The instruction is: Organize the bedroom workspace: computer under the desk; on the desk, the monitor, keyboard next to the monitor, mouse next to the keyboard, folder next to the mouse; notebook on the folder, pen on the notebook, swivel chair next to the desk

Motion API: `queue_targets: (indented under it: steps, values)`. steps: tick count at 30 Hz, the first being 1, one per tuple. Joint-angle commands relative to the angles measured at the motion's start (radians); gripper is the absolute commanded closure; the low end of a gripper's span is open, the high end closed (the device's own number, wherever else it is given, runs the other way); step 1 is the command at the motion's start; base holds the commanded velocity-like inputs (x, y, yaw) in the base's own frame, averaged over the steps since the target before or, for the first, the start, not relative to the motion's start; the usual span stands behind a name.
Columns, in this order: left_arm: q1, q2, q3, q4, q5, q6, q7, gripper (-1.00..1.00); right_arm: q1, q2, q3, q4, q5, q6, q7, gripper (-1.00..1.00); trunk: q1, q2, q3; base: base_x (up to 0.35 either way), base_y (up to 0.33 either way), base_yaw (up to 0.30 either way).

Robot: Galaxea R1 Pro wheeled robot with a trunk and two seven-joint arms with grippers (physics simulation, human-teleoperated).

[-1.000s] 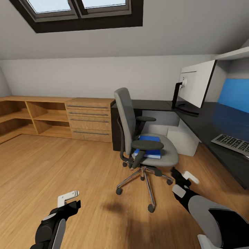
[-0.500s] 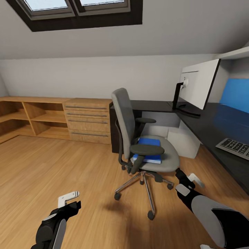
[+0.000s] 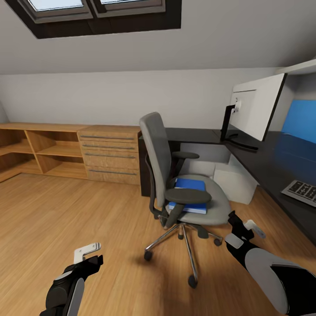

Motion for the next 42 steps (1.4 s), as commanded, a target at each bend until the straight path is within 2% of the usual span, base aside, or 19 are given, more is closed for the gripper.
queue_targets:
  steps: [1, 8, 22, 24, 28, 29, 42]
  values:
    - [-0.001, -0.001, 0.0, -0.001, 0.009, 0.004, 0.006, -1.0, 0.0, 0.0, -0.003, 0.0, 0.009, -0.004, -0.007, -1.0, 0.0, 0.0, -0.001, 0.18, 0.0, 0.0]
    - [-0.001, 0.0, -0.015, -0.001, 0.008, 0.002, 0.006, -1.0, -0.001, -0.001, -0.004, 0.001, 0.009, -0.02, -0.008, -1.0, 0.0, 0.0, -0.001, 0.101, 0.0, 0.0]
    - [-0.001, 0.001, -0.015, -0.001, 0.008, 0.002, 0.008, -1.0, -0.001, -0.002, -0.005, 0.001, 0.007, -0.019, -0.009, -1.0, 0.0, 0.0, -0.001, 0.236, 0.0, 0.0]
    - [-0.001, 0.001, -0.014, -0.001, 0.008, 0.002, 0.009, -1.0, -0.001, -0.003, -0.006, 0.001, -0.009, -0.019, -0.012, -1.0, 0.0, 0.0, -0.001, 0.178, 0.0, 0.0]
    - [-0.001, 0.001, -0.012, -0.001, 0.008, -0.004, 0.009, -1.0, -0.001, -0.004, -0.005, 0.001, -0.088, -0.017, -0.014, -1.0, 0.0, 0.0, -0.001, 0.05, 0.0, 0.0]
    - [-0.001, 0.001, -0.011, -0.002, 0.008, -0.005, 0.009, -1.0, -0.001, -0.006, -0.005, 0.001, -0.097, -0.016, -0.014, -1.0, 0.0, 0.0, -0.001, 0.012, 0.0, 0.0]
    - [-0.001, 0.002, -0.007, -0.006, 0.008, -0.009, 0.011, -1.0, 0.0, -0.015, -0.005, 0.001, -0.114, -0.012, -0.014, -1.0, 0.0, 0.0, -0.001, 0.002, 0.0, 0.0]
